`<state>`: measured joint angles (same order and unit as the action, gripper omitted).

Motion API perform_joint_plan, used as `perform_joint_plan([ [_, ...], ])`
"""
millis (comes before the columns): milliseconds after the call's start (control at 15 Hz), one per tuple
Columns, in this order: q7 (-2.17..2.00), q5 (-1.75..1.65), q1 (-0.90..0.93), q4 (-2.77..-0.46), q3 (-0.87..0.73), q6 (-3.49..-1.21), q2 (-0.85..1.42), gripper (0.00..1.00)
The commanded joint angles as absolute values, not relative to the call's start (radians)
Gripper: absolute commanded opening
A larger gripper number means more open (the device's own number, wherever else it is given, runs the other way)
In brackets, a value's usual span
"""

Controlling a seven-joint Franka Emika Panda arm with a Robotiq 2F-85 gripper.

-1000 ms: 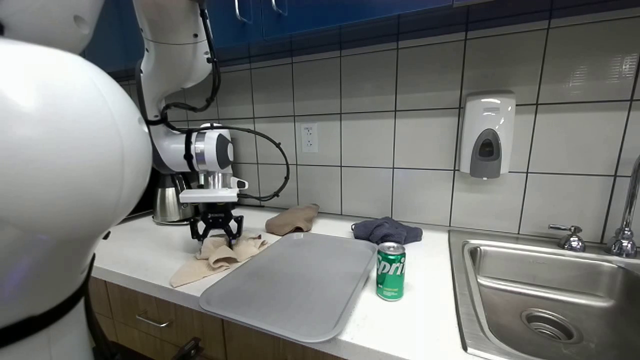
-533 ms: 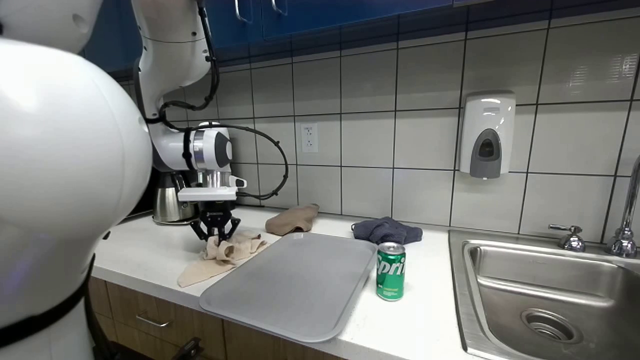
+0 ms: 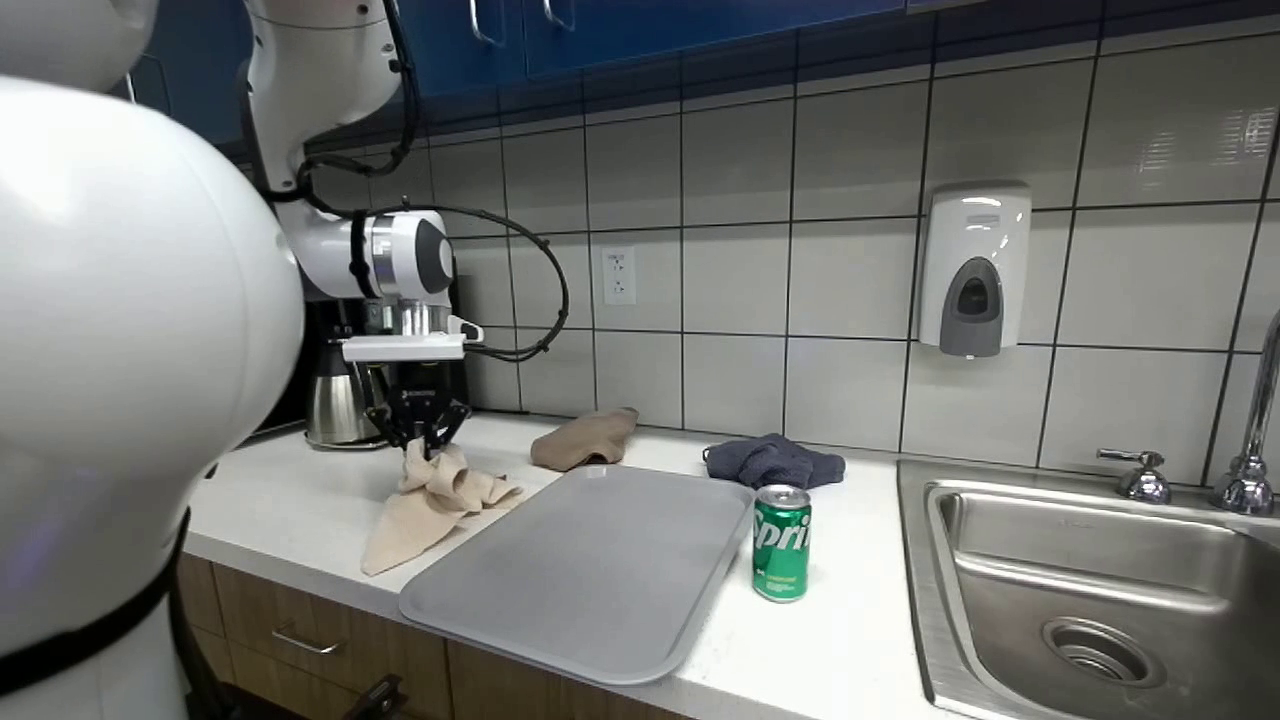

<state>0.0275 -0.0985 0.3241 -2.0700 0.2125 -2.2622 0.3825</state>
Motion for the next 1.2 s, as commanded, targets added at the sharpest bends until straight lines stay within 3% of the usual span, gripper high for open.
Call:
perform_joint_plan([
  [0,0.065,-0.077,0.299,-2.123,0.240,-2.205,0.276,0.03],
  [1133,0.040,-0.076,0.215,-2.280,0.184,-2.107,-0.052,0.03],
])
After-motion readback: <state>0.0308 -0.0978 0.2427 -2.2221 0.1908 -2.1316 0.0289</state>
